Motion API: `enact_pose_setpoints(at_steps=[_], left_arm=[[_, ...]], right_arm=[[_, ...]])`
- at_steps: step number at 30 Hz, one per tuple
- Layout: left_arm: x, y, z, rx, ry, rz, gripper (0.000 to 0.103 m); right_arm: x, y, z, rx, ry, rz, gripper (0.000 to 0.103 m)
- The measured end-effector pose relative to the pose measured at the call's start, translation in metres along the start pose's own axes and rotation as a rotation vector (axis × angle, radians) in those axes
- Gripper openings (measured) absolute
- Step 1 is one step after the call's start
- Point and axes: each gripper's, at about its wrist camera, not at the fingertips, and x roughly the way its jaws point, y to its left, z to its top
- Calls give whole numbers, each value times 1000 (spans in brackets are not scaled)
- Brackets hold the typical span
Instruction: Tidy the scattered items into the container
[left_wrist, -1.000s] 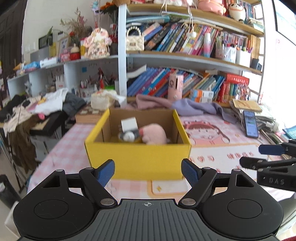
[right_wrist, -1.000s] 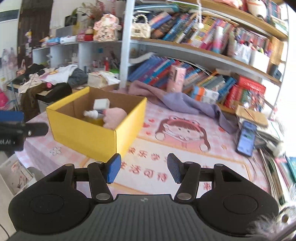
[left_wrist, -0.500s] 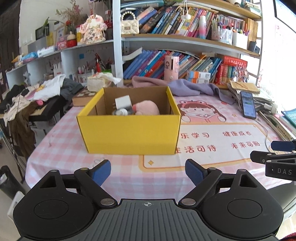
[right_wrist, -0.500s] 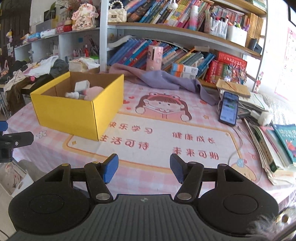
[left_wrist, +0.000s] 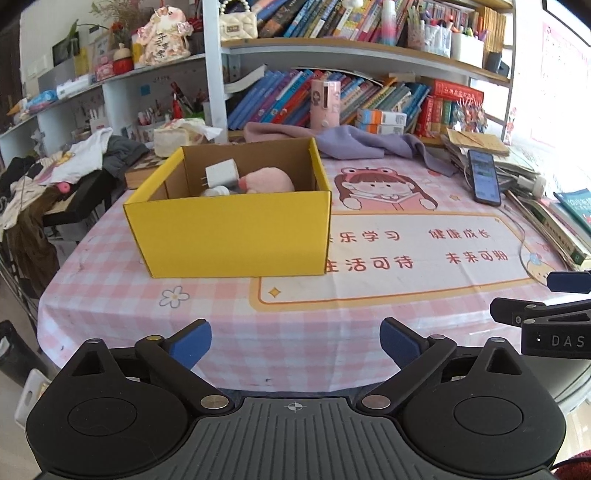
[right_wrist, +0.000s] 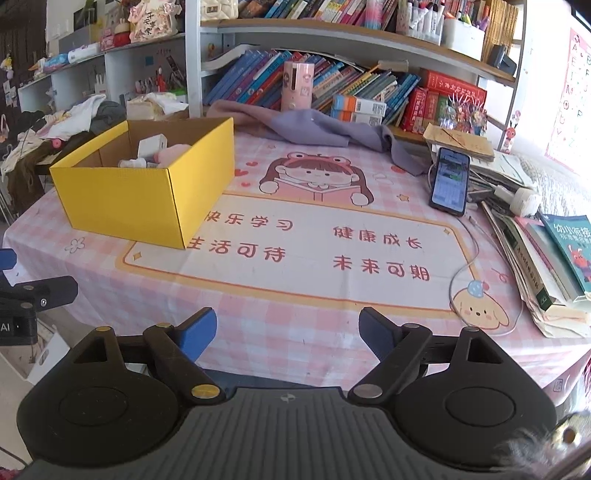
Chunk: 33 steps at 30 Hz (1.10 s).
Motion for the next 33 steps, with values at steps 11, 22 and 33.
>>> enact_pose_setpoints(at_steps=[11, 22, 33], left_arm=[[3, -2, -2, -21, 40, -15, 101], [4, 1, -4, -44, 63, -16, 101], [4, 3, -5, -55, 63, -32, 101]], right_arm=[[0, -7, -2, 20, 13, 4, 86], [0, -5, -4, 15, 18, 10, 86], [1, -4, -3, 11, 20, 13, 86]])
